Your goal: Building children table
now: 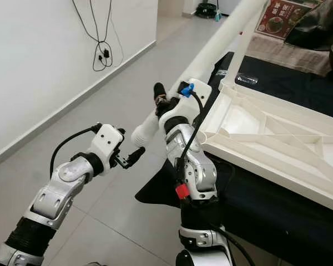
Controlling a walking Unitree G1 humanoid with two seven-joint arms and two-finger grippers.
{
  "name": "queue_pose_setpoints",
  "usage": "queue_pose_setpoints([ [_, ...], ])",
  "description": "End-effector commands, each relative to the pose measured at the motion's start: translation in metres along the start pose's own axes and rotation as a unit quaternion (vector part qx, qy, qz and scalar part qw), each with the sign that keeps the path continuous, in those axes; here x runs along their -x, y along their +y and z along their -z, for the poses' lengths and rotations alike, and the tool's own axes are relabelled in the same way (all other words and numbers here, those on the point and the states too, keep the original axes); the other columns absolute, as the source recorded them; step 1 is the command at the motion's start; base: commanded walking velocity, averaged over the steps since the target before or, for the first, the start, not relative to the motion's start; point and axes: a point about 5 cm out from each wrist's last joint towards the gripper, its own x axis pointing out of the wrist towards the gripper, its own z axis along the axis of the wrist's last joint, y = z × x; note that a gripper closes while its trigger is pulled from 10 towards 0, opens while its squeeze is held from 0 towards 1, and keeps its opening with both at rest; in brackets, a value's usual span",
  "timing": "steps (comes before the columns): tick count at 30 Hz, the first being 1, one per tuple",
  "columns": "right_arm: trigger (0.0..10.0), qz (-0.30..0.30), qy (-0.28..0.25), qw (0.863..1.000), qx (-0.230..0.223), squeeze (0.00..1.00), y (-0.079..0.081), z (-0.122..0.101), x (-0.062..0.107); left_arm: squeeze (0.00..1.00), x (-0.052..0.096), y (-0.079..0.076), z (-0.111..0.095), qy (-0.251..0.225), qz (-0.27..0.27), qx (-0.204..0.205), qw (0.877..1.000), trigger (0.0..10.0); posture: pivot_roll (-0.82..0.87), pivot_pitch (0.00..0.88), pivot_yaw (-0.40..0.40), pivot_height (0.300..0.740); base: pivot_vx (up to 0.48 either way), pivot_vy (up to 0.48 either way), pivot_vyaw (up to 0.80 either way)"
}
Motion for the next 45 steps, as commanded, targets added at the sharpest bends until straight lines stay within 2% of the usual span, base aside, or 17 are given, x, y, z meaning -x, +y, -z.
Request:
queue_pose_setpoints([
  [1, 10.0, -0.018, 0.006, 1.000, -0.016, 0.00, 0.007, 0.003, 0.005, 0.00, -0.003, 0.000, 0.002, 0.000, 0.009, -0.011, 1.000, 10.0, 0.11, 0.046, -0.074, 0.740, 0.000, 0.000, 0.00],
  [7, 10.0, -0.033, 0.015, 0.999, -0.012, 0.00, 0.010, 0.006, 0.006, 0.00, -0.004, 0.001, 0.004, 0.001, 0.011, -0.012, 1.000, 10.0, 0.11, 0.048, -0.074, 0.740, 0.000, 0.000, 0.00],
  [21, 10.0, -0.059, 0.047, 0.997, -0.017, 0.00, 0.019, 0.019, 0.018, 0.00, -0.011, -0.007, 0.008, -0.005, 0.027, -0.010, 1.000, 10.0, 0.11, 0.049, -0.074, 0.740, 0.000, 0.000, 0.00],
  [35, 10.0, -0.075, 0.059, 0.995, -0.021, 0.00, 0.027, 0.025, 0.023, 0.00, -0.017, -0.020, 0.010, -0.006, 0.056, -0.003, 0.998, 10.0, 0.10, 0.050, -0.072, 0.740, 0.000, 0.000, 0.00],
  [36, 10.0, -0.078, 0.060, 0.995, -0.020, 0.00, 0.028, 0.026, 0.023, 0.00, -0.017, -0.020, 0.010, -0.007, 0.058, -0.003, 0.998, 9.0, 0.10, 0.050, -0.072, 0.740, 0.000, 0.000, 0.00],
  [37, 10.0, -0.081, 0.060, 0.995, -0.018, 0.00, 0.029, 0.026, 0.023, 0.00, -0.017, -0.020, 0.010, -0.008, 0.059, -0.004, 0.998, 0.0, 0.10, 0.050, -0.072, 0.740, 0.000, 0.000, 0.00],
  [45, 10.0, -0.080, 0.062, 0.995, -0.016, 0.00, 0.029, 0.027, 0.024, 0.00, -0.018, -0.020, 0.009, -0.012, 0.060, -0.004, 0.998, 0.0, 0.10, 0.045, -0.073, 0.740, 0.000, 0.000, 0.00],
])
